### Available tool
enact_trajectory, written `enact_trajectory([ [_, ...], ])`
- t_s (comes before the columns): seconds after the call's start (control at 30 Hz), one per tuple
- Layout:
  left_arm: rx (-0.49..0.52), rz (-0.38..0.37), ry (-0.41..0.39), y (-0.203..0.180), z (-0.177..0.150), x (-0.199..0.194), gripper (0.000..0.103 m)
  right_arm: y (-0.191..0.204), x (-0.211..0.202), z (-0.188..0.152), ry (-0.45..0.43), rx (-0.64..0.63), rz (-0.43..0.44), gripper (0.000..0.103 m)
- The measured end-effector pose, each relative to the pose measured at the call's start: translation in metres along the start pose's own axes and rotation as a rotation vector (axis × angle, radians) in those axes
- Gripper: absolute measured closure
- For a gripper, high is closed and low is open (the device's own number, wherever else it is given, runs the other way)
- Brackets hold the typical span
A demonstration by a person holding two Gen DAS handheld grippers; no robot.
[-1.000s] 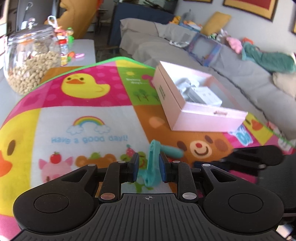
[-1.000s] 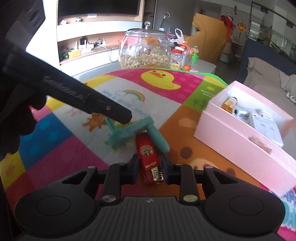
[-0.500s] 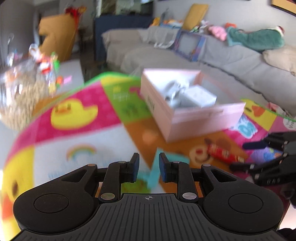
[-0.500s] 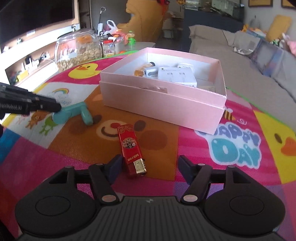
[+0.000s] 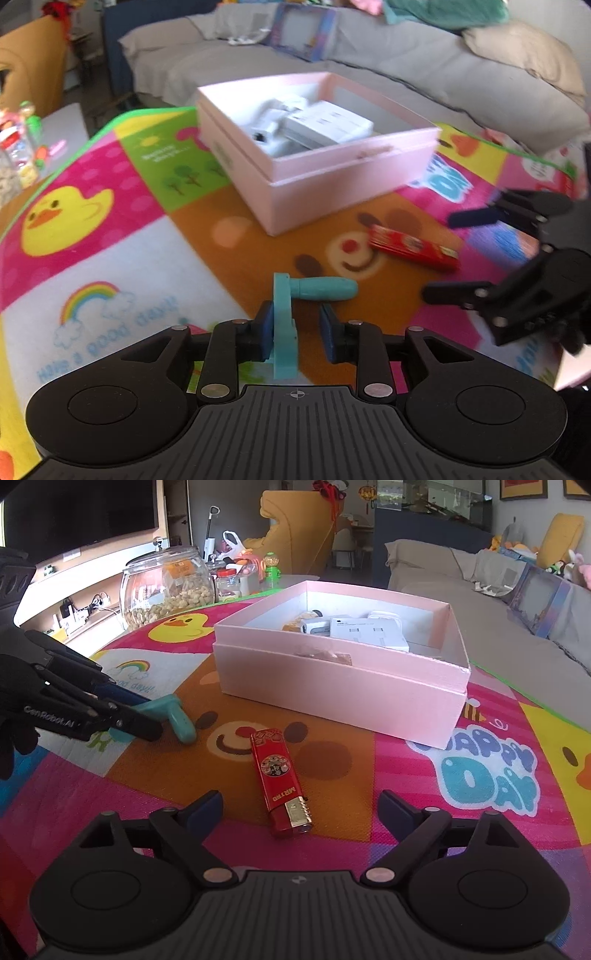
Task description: Organize rigid objects
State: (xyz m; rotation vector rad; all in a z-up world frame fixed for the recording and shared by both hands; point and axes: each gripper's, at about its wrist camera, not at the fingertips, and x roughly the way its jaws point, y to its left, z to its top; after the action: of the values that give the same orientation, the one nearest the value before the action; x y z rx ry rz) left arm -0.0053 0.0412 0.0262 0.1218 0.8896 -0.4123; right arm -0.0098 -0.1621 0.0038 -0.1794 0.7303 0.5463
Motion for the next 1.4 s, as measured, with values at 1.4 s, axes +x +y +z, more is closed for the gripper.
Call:
enact_trajectory([
  [1.4,-0.196,0.082,-0.098,-0.013,-0.046,-0.021,0.041,0.005,0.009,0.005,0.022,-0.014,0.008,0.0],
])
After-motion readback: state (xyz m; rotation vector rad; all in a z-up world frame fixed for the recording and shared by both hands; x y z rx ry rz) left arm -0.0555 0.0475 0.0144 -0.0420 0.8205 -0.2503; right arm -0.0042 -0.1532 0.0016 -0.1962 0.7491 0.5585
